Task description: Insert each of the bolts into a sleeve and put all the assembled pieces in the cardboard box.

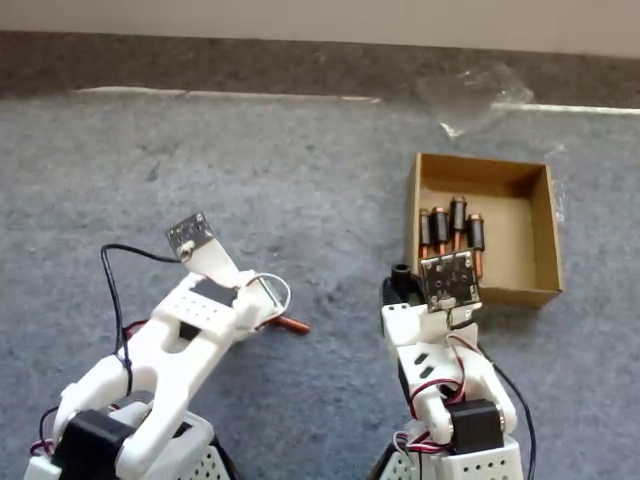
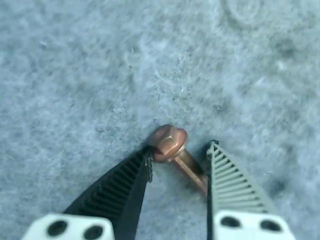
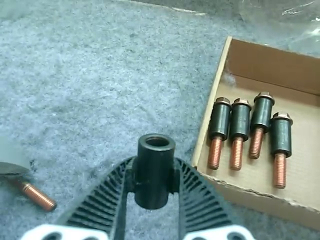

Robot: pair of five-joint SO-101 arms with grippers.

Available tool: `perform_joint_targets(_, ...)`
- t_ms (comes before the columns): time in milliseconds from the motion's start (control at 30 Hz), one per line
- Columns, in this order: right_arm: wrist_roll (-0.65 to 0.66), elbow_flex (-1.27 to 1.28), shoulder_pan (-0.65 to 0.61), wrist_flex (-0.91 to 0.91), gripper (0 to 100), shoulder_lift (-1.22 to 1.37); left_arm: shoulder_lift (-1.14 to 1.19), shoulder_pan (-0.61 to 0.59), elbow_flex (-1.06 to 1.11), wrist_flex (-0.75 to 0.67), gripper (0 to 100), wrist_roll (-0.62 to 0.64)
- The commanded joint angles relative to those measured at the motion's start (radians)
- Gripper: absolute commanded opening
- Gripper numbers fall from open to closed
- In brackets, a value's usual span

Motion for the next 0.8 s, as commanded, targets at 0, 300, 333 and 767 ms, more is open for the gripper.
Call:
perform_joint_targets(0, 0.011, -0.012, 0.012, -0.035, 0.4, -0.010, 0.074, -0.015, -0.065, -0.011, 18, 0.006)
perform_joint_targets(300, 0.051, 0.008, 0.012, -0.039, 0.4, -0.010, 0.076, -0.041, -0.085, -0.011, 18, 0.006)
perform_joint_targets(333, 0.051, 0.008, 0.012, -0.039, 0.4, -0.010, 0.076, -0.041, -0.085, -0.011, 16, 0.006)
perform_joint_targets(767, 0.051, 0.008, 0.010, -0.039, 0.4, -0.010, 0.076, -0.047, -0.104, -0.012, 8, -0.121)
